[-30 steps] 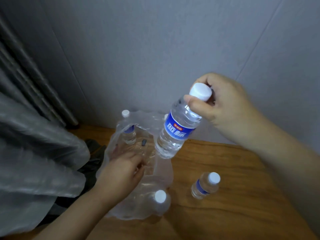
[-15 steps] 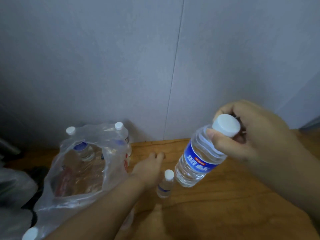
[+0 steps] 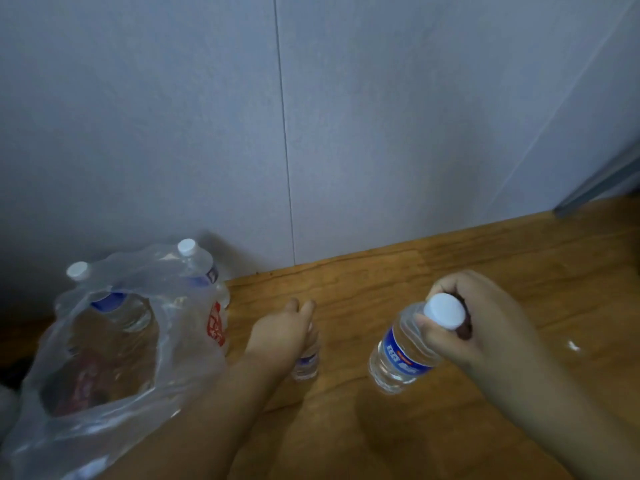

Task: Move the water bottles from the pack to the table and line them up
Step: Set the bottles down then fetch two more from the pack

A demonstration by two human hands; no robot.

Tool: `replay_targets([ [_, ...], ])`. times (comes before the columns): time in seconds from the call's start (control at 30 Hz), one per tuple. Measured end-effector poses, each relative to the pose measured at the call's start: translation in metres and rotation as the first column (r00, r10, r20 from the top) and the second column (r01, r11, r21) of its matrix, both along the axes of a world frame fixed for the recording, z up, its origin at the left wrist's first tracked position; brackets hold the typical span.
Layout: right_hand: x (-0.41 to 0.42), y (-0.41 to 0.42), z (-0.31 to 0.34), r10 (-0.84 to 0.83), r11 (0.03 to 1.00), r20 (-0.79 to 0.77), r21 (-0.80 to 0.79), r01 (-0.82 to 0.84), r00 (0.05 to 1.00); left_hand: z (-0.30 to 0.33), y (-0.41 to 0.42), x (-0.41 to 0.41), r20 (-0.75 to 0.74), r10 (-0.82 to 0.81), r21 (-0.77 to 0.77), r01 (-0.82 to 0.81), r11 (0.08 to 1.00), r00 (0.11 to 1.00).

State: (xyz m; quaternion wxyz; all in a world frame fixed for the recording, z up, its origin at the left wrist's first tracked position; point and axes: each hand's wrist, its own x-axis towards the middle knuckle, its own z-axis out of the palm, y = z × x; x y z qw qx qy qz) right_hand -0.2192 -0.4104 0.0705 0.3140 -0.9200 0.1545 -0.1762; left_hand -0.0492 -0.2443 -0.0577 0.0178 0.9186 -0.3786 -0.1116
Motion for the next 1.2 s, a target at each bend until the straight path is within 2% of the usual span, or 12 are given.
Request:
replay_targets([
  [0.13,0.004,0.007,0.005,-0.014,0.999,-0.054,0.042,0.016,0.998,0.024,0.019,-0.006,0.055,-0.018,-0.032,0.019,0.999,0.998],
  [0.27,0.006,0.023,0.042,0.006,0.997,-0.101,0.081,0.002,0.995,0.083,0.049,-0.018,0.108,0.006,-0.064,0.001,0.998,0.994],
  [0.4,0.01,0.046,0.127,0.068,0.994,-0.132,0.093,-0.056,0.989,0.183,0.093,-0.039,0.157,0.046,-0.159,-0.02,0.987,0.986],
  [0.53,0.011,0.076,0.228,0.17,0.982,-0.154,0.11,-0.154,0.973,0.292,0.142,-0.066,0.23,0.104,-0.134,-0.074,0.988,0.968],
  [0.7,0.007,0.121,0.36,0.339,0.94,-0.176,0.096,-0.327,0.924,0.445,0.205,-0.121,0.265,0.299,-0.173,-0.259,0.95,0.917],
  [0.8,-0.001,0.152,0.436,0.449,0.893,-0.192,0.099,-0.438,0.873,0.527,0.243,-0.164,0.272,0.452,-0.164,-0.422,0.892,0.85],
  [0.93,-0.015,0.199,0.518,0.605,0.794,-0.194,0.078,-0.602,0.772,0.619,0.293,-0.226,0.226,0.643,-0.183,-0.616,0.766,0.732],
  [1.07,-0.034,0.259,0.581,0.742,0.661,-0.2,0.055,-0.749,0.64,0.69,0.341,-0.302,0.18,0.83,-0.193,-0.808,0.556,0.528],
  [1.2,-0.068,0.325,0.62,0.862,0.481,-0.191,0.02,-0.876,0.469,0.733,0.383,-0.389,0.228,0.908,-0.179,-0.902,0.393,0.351],
])
